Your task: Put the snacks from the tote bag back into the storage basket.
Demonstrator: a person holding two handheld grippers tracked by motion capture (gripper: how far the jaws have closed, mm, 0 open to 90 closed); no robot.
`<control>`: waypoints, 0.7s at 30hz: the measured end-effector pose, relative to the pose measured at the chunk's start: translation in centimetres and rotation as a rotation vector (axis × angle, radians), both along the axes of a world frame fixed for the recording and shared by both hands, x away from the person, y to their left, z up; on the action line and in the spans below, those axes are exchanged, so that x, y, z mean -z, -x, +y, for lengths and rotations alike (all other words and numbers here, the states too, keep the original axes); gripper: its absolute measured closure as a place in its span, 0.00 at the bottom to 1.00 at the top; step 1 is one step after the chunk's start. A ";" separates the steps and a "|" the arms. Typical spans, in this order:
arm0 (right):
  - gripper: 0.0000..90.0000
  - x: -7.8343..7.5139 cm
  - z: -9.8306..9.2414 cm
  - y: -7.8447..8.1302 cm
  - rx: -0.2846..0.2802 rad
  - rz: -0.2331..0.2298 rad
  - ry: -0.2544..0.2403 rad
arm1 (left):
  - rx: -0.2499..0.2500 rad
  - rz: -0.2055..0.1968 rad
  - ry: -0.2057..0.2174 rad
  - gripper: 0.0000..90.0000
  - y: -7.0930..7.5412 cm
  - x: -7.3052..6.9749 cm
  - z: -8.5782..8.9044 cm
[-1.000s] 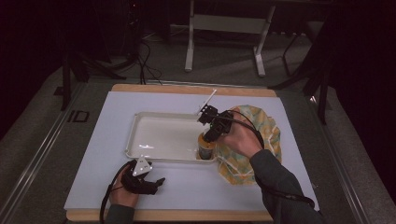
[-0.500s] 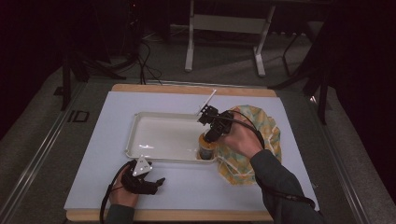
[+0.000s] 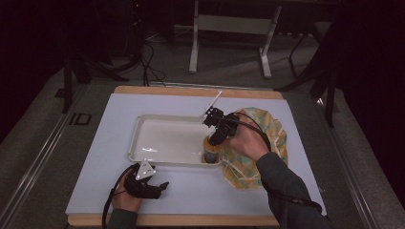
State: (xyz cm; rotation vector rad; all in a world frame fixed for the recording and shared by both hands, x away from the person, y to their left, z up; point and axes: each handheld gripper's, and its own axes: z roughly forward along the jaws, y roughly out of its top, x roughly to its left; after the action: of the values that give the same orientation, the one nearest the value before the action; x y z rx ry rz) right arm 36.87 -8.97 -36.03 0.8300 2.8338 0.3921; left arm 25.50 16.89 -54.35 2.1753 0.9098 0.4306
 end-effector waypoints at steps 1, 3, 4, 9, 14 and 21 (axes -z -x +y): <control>0.64 0.0 0.0 0.0 0.000 0.001 -0.001 | 0.000 0.001 0.001 0.23 0.0 0.0 0.0; 0.64 0.0 0.0 0.0 0.005 0.001 -0.006 | 0.000 0.000 0.000 0.23 0.0 0.0 0.0; 0.64 0.1 -0.1 0.0 0.006 0.002 -0.010 | 0.000 0.001 0.001 0.23 0.0 0.0 0.0; 0.56 0.1 -0.1 -0.1 0.014 -0.007 -0.019 | -0.001 0.001 0.001 0.23 0.0 0.0 0.0; 0.51 0.0 -0.1 -0.1 0.017 -0.019 -0.018 | 0.000 0.001 0.000 0.23 0.0 0.0 0.0; 0.48 -0.3 -0.1 0.4 -0.003 -0.019 -0.013 | -0.001 0.000 0.000 0.23 0.0 0.0 0.0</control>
State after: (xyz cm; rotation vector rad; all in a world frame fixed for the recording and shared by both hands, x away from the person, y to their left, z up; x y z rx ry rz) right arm 36.47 -9.05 -35.71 0.8200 2.8189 0.4162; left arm 25.49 16.88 -54.34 2.1753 0.9104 0.4310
